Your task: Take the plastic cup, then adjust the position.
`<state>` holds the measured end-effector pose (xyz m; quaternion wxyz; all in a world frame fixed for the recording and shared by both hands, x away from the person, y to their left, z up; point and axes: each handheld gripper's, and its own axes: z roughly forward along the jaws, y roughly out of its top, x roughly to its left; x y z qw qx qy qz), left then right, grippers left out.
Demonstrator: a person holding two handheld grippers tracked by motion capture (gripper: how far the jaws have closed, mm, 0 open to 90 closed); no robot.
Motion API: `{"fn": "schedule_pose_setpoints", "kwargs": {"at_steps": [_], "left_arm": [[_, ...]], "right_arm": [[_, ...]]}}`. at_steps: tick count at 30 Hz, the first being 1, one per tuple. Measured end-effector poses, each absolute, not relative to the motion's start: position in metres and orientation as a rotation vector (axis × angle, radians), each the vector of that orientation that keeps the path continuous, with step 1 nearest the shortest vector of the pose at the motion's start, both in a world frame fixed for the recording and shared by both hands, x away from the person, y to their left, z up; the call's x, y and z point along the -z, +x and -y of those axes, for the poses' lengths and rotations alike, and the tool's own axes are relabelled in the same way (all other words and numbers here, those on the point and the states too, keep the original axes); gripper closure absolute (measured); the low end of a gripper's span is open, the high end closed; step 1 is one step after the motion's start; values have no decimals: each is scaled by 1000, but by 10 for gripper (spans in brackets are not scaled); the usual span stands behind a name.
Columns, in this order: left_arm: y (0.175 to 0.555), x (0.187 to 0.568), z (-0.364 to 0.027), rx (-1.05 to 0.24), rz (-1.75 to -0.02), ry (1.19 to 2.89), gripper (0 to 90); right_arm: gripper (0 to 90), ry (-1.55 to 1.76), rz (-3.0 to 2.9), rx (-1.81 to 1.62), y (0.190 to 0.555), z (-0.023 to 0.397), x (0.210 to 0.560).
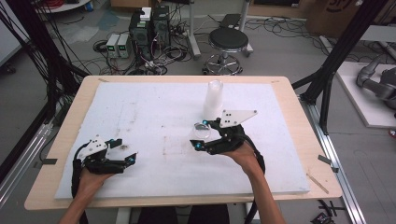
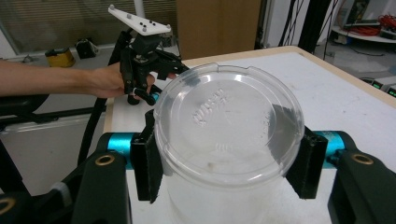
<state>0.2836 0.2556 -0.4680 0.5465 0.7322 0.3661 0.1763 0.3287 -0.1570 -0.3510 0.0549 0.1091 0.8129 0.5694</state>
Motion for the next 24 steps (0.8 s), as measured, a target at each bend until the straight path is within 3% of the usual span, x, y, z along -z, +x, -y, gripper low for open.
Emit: {"fn": "schedule_pose_setpoints", "kwargs": {"at_steps": [10,18,24], "left_arm": [[281,459,-259,-413,-794,1693,114],[281,433,-257,-208,-631,1664,113],[286,419,-257,-219,-570,1673,113]], "right_arm": [[398,339,-2479,-1739,333,156,353],[398,313,-2481,-1768,332,153,352],[400,305,-2476,-1780,332,155,351]]}}
